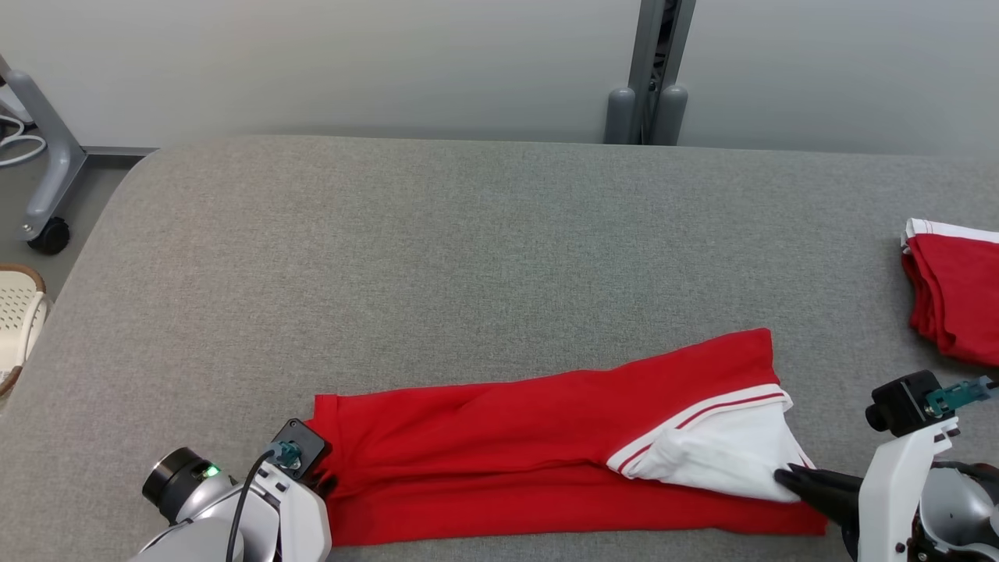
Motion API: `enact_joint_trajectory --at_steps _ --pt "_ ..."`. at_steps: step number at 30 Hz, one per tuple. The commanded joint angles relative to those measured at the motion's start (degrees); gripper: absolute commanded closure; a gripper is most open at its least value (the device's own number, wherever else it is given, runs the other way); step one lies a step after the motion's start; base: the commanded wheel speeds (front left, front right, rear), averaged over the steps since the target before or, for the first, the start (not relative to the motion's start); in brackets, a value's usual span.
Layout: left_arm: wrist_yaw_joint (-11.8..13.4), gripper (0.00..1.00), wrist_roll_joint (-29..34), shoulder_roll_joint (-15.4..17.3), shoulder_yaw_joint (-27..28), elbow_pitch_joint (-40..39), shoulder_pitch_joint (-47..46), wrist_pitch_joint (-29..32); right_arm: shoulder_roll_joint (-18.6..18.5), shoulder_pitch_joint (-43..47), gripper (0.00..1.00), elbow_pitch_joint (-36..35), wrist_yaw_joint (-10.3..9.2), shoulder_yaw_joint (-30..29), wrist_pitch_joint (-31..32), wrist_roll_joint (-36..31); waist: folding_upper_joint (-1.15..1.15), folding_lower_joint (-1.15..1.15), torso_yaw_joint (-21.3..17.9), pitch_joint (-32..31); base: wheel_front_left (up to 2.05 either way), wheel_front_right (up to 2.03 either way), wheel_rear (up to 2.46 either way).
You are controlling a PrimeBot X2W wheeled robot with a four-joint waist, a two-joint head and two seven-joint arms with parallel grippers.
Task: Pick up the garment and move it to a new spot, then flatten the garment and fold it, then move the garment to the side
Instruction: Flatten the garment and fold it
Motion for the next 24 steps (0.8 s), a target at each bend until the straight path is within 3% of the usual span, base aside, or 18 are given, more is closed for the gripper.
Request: enact_joint_trajectory --at_steps 1,2,3,4,5,11,15,17,24 --pt "0.3 1.00 -0.4 0.6 -0.2 0.2 1.4 0.9 0.9 1.6 0.00 -0.4 0.01 -2.0 1.7 -1.5 0.00 0.00 0.1 0.0 0.00 0.00 0.00" --pt "0.4 0.83 -0.8 0.7 -0.1 0.2 1.5 1.2 1.7 2.3 0.00 -1.0 0.01 -3.3 2.4 -2.4 0.00 0.00 0.1 -0.1 0.00 0.00 0.00" --pt "0.6 0.50 -0.8 0.9 -0.1 0.2 1.4 1.4 2.4 3.0 0.00 -1.6 0.01 -4.7 3.0 -3.1 0.00 0.00 0.1 -0.1 0.00 0.00 0.00" --pt "0.8 0.07 -0.8 1.1 0.1 0.1 1.3 1.2 3.2 3.7 0.00 -2.0 0.01 -6.4 3.6 -3.7 0.00 0.00 0.1 -0.2 0.00 0.00 0.00" --pt "1.1 0.00 -0.9 1.3 0.3 -0.1 1.2 1.0 3.9 4.4 0.00 -2.4 0.01 -8.1 4.3 -4.4 0.00 0.00 0.1 -0.3 0.00 0.00 0.00" --pt "2.3 0.00 -2.1 2.1 1.6 -1.6 0.9 1.1 7.4 7.0 0.00 -5.2 0.01 -16.1 7.1 -9.3 0.00 0.00 0.0 -1.3 0.00 0.00 0.00" --pt "5.0 0.00 -2.7 3.3 4.0 -3.3 -0.1 -1.1 11.0 8.1 0.00 -7.8 0.01 -22.7 6.7 -13.9 0.00 0.00 -0.1 -2.2 0.00 0.00 0.00" --pt "7.6 0.00 -3.8 3.6 6.7 -4.9 -0.1 -4.0 14.1 8.3 0.00 -9.5 0.01 -26.5 4.6 -17.5 0.00 0.00 -0.2 -2.7 0.00 0.00 0.00" --pt "13.8 0.00 -6.0 2.8 13.9 -7.3 2.5 -15.6 20.0 7.6 0.00 -9.4 0.01 -31.6 -5.2 -25.2 0.00 0.00 -0.6 -3.2 0.00 0.00 0.00"
